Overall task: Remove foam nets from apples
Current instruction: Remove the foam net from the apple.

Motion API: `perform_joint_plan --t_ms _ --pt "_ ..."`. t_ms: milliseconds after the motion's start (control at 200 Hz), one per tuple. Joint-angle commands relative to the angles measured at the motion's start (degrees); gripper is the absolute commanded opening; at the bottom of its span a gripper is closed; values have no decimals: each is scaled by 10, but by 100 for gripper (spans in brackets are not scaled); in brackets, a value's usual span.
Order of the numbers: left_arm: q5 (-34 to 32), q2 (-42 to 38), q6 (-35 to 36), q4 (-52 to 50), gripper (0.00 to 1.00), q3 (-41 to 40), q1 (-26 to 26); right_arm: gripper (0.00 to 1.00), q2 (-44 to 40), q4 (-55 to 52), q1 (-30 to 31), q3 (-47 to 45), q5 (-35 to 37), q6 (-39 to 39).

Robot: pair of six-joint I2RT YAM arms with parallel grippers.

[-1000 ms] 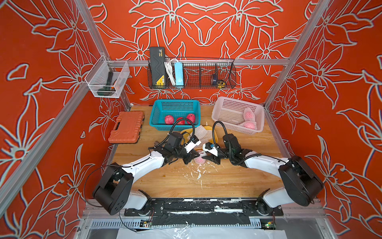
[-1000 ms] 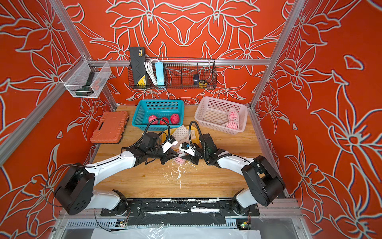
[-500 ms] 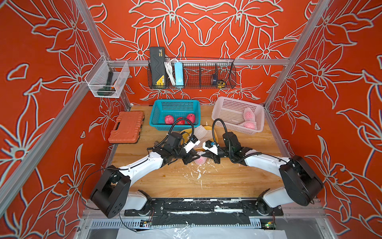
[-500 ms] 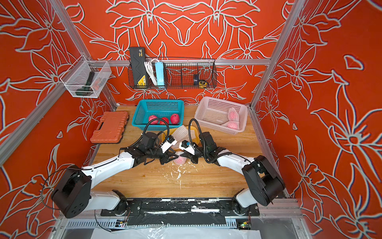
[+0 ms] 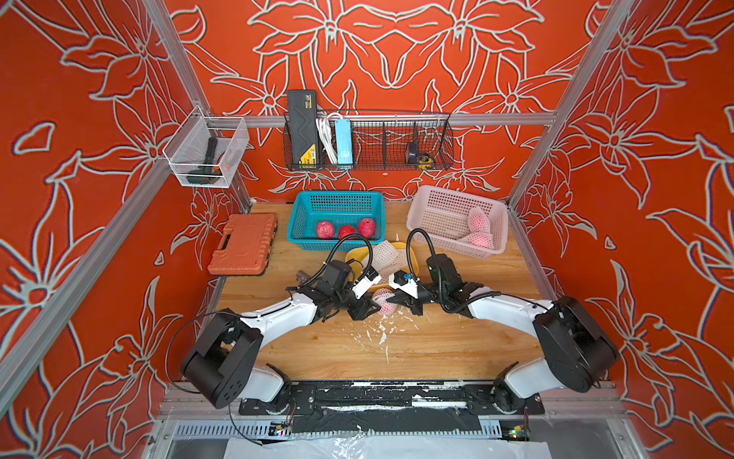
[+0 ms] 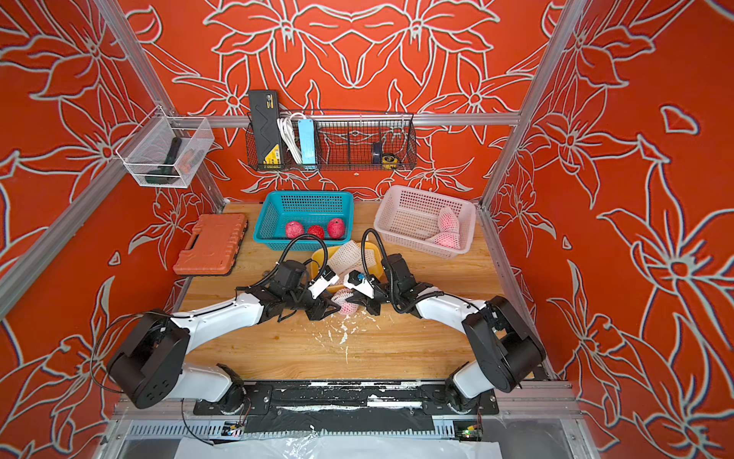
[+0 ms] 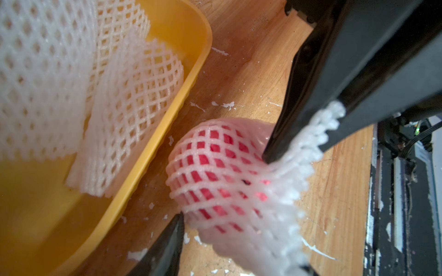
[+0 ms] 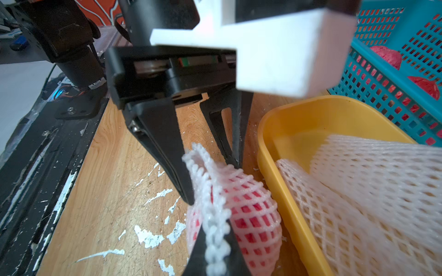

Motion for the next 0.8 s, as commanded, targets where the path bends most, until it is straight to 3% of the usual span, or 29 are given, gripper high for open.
perform_joint_plan --t_ms 0,260,400,606,791 --pt "32 -3 6 27 44 14 0 11 3 -6 -2 17 -20 5" --pt "61 -20 -1 38 20 9 0 15 5 -7 -2 25 -12 19" --pt "59 -26 2 32 16 8 0 23 -1 -33 -2 30 18 14" --pt "60 -36 1 27 14 -3 0 55 -20 -69 -7 17 71 7" --pt "60 -47 3 31 14 -17 0 56 -20 -83 -12 12 61 -3"
